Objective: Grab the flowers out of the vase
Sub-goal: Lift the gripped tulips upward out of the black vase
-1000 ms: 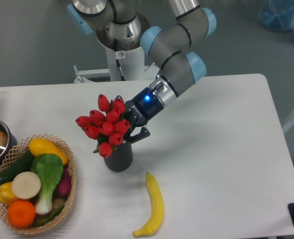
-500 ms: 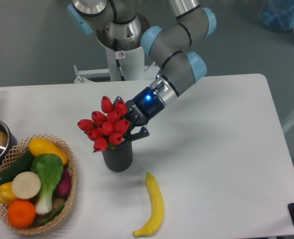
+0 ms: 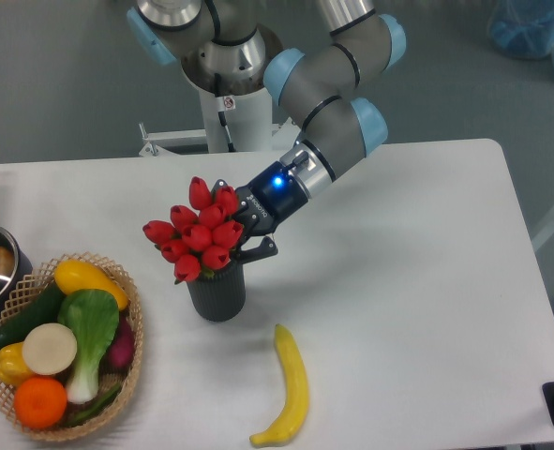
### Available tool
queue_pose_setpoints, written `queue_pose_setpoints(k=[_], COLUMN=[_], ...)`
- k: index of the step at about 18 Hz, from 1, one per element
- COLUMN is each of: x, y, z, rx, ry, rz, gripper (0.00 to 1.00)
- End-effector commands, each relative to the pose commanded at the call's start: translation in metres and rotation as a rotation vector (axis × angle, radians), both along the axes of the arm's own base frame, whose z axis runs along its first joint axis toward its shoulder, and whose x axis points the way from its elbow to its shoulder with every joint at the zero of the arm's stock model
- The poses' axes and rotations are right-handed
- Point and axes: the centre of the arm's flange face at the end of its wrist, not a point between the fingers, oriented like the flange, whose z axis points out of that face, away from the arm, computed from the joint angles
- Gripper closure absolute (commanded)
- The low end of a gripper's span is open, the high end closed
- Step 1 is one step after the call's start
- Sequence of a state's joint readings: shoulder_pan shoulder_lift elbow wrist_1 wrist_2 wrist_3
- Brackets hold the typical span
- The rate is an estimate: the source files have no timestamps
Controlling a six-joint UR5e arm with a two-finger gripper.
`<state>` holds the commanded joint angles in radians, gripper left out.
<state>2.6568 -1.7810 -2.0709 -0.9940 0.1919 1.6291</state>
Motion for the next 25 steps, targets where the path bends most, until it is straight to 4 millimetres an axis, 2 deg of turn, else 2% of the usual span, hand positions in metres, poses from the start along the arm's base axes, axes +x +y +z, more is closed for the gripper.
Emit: queue_pose_setpoints(k=[7,13,20,25], x=[-0.002,-0.003,0.000,0.001], y=[-0.005,-0.014,-0.015,-0.017], z=[0.019,0.039,0.049,0.069], rx=[0.064,0.052,0.065,0.090], ry=[-0.018,-0.039,-0.061,-0.109], rz=[0.022,0.050,0.056,0.066], gripper=[0.59,0.59,0.59,0.59])
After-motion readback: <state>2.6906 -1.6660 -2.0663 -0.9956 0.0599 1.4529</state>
